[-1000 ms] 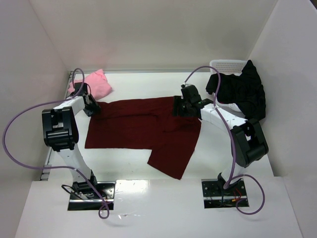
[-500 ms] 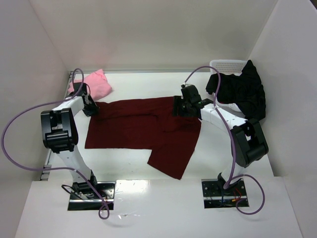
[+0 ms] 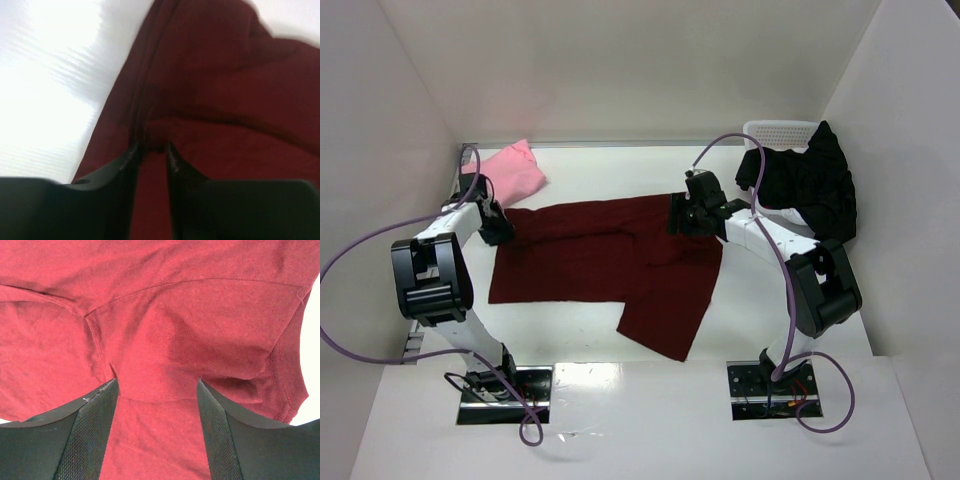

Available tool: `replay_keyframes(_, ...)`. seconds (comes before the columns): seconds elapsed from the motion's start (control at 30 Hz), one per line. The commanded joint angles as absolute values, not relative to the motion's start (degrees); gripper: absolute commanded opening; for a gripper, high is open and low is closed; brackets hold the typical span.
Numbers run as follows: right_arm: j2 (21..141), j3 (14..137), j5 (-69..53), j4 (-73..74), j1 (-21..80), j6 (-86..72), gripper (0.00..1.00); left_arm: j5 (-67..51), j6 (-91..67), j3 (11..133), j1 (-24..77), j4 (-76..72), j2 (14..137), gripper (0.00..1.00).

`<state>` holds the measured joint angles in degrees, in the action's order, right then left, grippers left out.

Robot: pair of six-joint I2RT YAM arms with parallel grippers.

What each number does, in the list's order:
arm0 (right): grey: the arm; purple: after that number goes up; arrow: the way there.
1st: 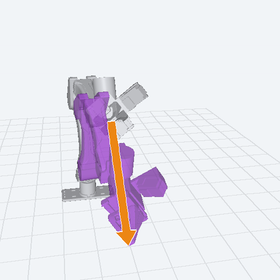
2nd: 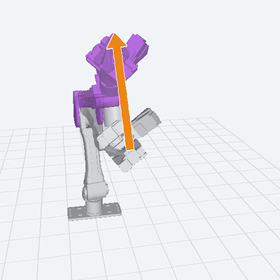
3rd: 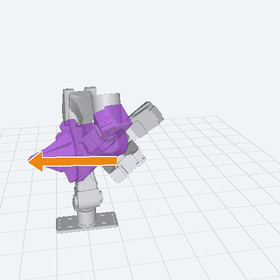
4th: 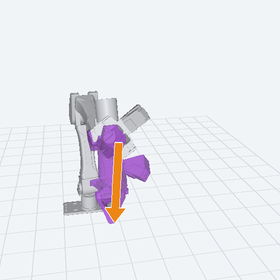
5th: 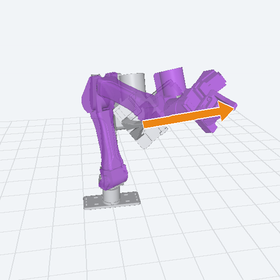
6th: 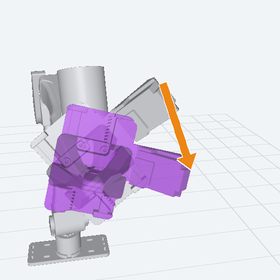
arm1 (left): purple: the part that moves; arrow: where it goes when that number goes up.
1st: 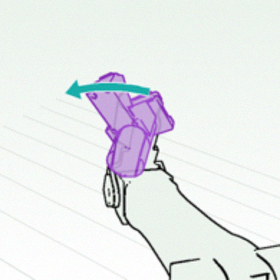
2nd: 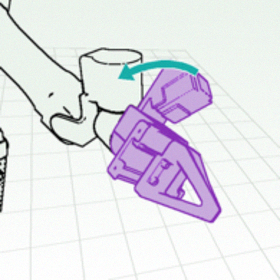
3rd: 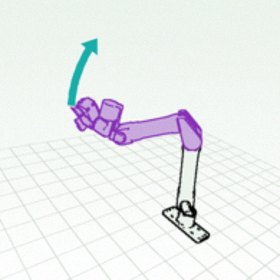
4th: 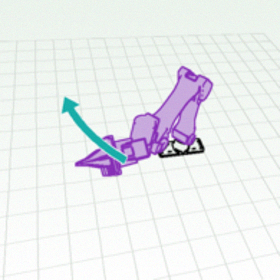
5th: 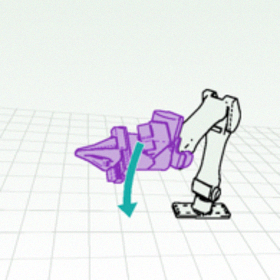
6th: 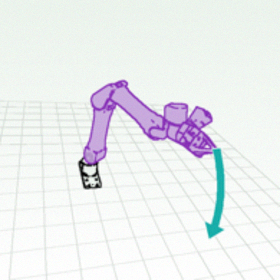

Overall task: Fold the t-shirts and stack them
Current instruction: Fold the flattened tshirt in 1/3 of the way

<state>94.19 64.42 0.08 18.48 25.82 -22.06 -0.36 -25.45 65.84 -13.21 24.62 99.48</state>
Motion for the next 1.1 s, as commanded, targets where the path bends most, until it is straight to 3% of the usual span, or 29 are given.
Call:
replay_keyframes(0.0,93.0,64.0,-0.1,16.7,25.9,-22.1,0.70,-1.3,-23.9,64.8,-13.5,27.9,96.4,0.54)
replay_keyframes(0.13,93.0,64.0,-0.1,16.7,25.9,-22.1,0.70,-0.2,-24.4,66.3,-13.5,27.3,94.4,0.64)
replay_keyframes(0.33,93.0,64.5,-0.1,16.7,25.9,-21.5,0.70,-3.9,-25.9,72.4,-13.5,19.9,97.6,0.63)
replay_keyframes(0.83,93.0,64.5,-0.1,16.7,25.9,-22.1,0.70,-9.8,-24.0,73.5,-13.5,19.0,110.8,0.29)
replay_keyframes(1.07,93.5,64.5,-0.1,15.6,25.9,-23.2,0.70,-9.3,-20.9,71.1,-13.5,24.6,107.1,0.23)
